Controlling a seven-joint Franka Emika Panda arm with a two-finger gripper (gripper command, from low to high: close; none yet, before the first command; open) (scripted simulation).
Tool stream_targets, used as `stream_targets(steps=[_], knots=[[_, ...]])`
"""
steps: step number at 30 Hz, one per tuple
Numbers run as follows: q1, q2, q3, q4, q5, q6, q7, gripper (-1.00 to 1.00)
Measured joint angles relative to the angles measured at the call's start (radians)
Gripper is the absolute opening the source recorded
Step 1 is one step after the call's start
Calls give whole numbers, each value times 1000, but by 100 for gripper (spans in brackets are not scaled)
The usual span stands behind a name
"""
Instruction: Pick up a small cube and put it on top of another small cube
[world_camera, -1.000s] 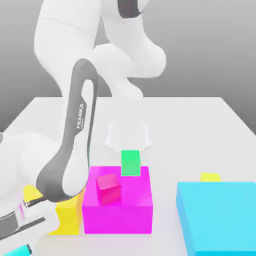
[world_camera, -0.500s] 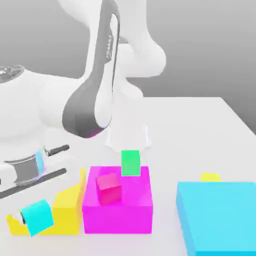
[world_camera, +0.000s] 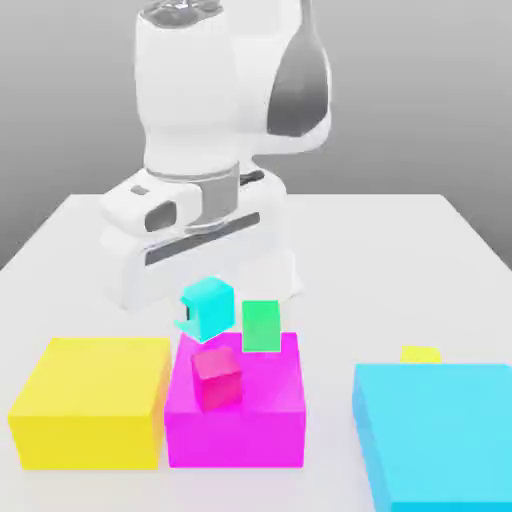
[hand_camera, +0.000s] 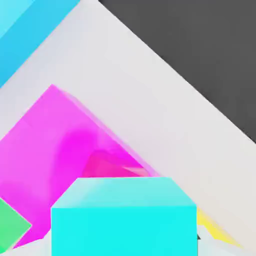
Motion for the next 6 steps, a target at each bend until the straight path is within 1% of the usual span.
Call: stream_targets(steps=[2, 3, 6], knots=[[4, 54, -3, -23, 10, 77, -7, -100], [5, 83, -5, -34, 14, 117, -11, 100], [5, 83, -5, -34, 14, 117, -11, 100]])
